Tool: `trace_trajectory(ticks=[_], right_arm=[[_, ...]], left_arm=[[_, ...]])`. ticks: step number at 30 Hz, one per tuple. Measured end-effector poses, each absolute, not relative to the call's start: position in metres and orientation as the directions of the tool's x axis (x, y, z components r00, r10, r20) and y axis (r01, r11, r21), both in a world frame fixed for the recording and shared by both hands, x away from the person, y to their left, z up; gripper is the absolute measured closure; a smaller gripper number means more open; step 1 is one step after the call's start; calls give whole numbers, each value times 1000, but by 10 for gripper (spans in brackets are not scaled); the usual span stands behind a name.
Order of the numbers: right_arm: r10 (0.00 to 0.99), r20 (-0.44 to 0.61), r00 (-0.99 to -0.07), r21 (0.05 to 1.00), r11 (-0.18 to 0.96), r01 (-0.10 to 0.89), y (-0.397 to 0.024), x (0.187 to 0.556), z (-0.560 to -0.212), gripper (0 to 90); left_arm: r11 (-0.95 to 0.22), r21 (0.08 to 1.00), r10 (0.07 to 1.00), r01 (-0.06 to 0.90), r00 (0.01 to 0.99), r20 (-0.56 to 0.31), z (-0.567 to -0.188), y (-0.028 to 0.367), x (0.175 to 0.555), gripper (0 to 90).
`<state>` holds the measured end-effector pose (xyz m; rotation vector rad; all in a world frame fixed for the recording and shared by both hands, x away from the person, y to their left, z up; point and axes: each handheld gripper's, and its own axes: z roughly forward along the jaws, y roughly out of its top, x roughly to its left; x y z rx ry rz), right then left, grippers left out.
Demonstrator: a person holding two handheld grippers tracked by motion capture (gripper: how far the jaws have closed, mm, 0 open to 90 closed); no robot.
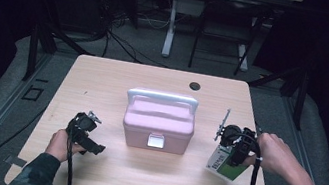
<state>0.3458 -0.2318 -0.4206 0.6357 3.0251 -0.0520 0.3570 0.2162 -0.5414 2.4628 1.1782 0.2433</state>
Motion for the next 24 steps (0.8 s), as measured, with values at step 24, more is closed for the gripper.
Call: trace_trajectory(ticks=[24], right_arm=[[542,-83,-836,-38,837,546,-252,385,-423,634]], left_arm=[[-568,431,775,701,632,-6,-540,216,356,11]])
